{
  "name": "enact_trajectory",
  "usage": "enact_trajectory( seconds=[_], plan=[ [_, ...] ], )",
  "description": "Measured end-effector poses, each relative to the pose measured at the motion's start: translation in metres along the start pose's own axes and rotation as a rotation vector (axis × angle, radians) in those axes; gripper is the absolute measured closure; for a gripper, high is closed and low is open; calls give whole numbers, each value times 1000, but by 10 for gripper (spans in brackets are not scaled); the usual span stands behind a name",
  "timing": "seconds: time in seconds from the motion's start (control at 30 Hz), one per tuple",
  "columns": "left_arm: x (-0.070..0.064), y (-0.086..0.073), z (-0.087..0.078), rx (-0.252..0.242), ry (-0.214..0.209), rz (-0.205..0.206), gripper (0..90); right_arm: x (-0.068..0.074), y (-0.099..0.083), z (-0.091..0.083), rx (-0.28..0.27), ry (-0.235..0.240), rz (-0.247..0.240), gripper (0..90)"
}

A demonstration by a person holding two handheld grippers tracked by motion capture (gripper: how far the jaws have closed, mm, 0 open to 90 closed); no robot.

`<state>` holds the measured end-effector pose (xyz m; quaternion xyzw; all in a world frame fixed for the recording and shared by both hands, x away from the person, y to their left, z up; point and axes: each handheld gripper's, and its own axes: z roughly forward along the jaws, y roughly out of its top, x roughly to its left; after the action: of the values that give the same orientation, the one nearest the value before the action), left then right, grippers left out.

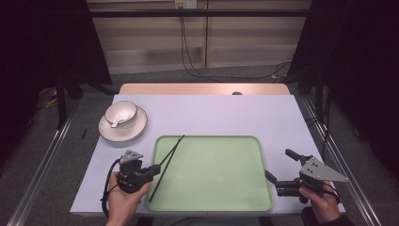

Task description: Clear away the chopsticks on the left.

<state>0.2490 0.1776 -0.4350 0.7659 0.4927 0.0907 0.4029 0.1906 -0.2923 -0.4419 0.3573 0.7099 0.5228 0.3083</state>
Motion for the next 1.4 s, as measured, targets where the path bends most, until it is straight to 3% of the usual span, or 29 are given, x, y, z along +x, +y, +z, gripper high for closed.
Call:
enact_trajectory(
  seconds=[0.07, 0.17, 0.5, 0.6, 0.8, 1.0, 1.13, 1.27, 1.4],
  plan=[
    [-4, 1, 7, 16, -13, 1, 856, 0, 0, 0, -7, 1, -2, 0],
    [-6, 2, 17, 29, 10, 1, 855, 0, 0, 0, -8, 3, -1, 0],
    [-11, -3, 30, 77, 11, 19, 854, 0, 0, 0, 2, 0, -2, 0],
    [-12, -6, 34, 87, 14, 3, 853, 0, 0, 0, 3, -2, 2, 0],
    [-18, -10, 39, 150, 0, 43, 849, 0, 0, 0, -4, -7, -3, 0],
    [-18, -11, 41, 147, -13, 46, 830, 0, 0, 0, -1, 0, -3, 0],
    [-18, -11, 41, 149, -36, 62, 759, 0, 0, 0, -4, -4, -6, 0],
    [-17, -10, 40, 123, -50, 74, 674, 0, 0, 0, -5, 4, -9, 1],
    [-17, -6, 30, -8, -90, 134, 617, 0, 0, 0, -6, 5, -8, 0]
  ],
)
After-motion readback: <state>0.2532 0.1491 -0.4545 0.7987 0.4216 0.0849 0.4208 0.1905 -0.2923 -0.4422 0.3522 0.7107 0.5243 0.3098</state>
